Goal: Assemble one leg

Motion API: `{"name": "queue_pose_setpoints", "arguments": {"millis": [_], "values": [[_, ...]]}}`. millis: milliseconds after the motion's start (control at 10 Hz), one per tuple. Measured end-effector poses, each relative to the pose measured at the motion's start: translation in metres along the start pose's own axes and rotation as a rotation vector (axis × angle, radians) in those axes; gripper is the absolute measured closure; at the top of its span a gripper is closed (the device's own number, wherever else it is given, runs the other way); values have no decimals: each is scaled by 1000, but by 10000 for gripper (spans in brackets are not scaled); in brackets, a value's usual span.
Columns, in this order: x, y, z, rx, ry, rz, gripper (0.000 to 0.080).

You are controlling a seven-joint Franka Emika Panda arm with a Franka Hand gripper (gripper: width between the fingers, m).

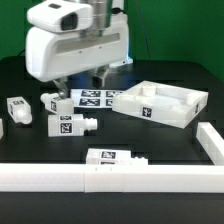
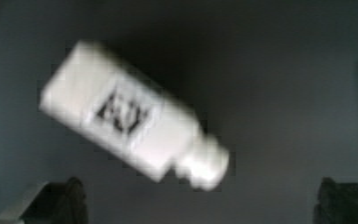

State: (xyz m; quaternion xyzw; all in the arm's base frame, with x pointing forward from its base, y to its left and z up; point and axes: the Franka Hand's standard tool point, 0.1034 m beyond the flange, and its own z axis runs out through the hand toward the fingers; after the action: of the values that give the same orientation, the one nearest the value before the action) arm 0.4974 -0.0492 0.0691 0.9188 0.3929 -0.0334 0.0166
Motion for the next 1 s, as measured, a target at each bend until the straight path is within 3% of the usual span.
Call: {"name": "queue_pose_setpoints", "arguments": {"millis": [100,200,500,700,900,1000], "values": [[-6,-14,10,4,13,12,150],[-13,-15,11,15,2,21,150],[-9,-10,9,19,-3,-12,150],[34,28,-11,4,3,-79,150],[82,46,-22,-12,19,-117,150],[103,48,-23,-29,30,-148,150]]}}
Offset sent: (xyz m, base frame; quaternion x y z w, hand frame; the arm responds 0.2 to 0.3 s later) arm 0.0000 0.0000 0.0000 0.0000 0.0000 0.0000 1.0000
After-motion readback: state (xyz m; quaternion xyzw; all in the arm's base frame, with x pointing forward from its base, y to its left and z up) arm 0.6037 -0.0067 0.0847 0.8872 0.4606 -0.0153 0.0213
